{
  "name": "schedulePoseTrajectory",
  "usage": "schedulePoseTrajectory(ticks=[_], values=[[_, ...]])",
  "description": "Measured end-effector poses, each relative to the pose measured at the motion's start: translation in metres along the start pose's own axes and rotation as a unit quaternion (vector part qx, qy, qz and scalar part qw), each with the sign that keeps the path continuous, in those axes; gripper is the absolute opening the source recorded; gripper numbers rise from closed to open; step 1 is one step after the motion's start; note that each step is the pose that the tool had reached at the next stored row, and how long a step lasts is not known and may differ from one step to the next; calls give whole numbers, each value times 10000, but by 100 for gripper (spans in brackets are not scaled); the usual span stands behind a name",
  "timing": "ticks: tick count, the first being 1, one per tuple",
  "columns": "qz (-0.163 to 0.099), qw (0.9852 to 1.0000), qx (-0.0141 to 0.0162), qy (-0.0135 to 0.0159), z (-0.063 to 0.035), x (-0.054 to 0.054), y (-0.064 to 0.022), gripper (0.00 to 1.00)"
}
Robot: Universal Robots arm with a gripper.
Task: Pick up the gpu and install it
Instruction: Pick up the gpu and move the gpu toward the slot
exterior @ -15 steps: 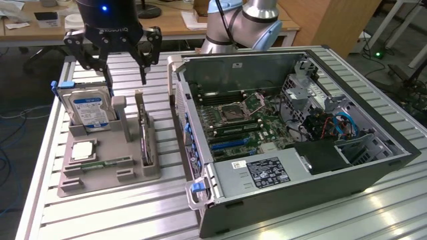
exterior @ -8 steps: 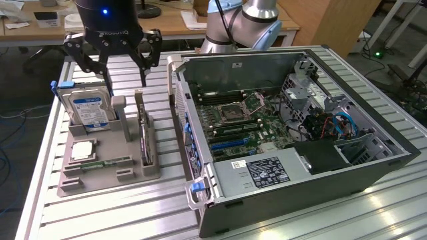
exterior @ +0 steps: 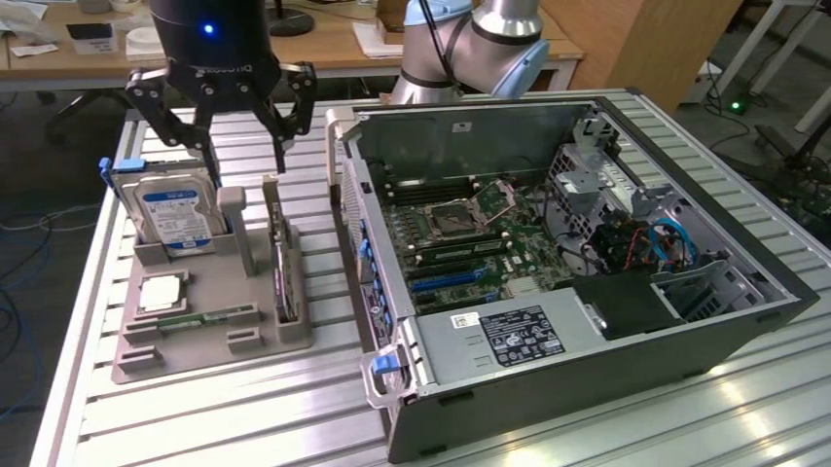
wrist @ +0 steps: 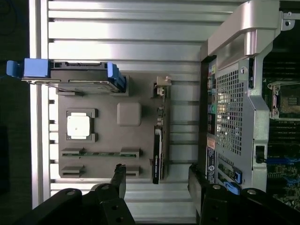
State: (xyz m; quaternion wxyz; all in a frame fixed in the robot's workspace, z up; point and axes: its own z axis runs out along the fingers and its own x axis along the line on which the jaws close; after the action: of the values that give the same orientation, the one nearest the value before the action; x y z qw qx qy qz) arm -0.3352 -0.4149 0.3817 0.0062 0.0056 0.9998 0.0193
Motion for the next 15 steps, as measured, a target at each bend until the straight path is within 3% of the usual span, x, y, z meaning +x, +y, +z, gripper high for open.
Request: schedulePoseTrajectory(ticks=[15], values=[[0,10000,0,0,106,-2,-6,65]])
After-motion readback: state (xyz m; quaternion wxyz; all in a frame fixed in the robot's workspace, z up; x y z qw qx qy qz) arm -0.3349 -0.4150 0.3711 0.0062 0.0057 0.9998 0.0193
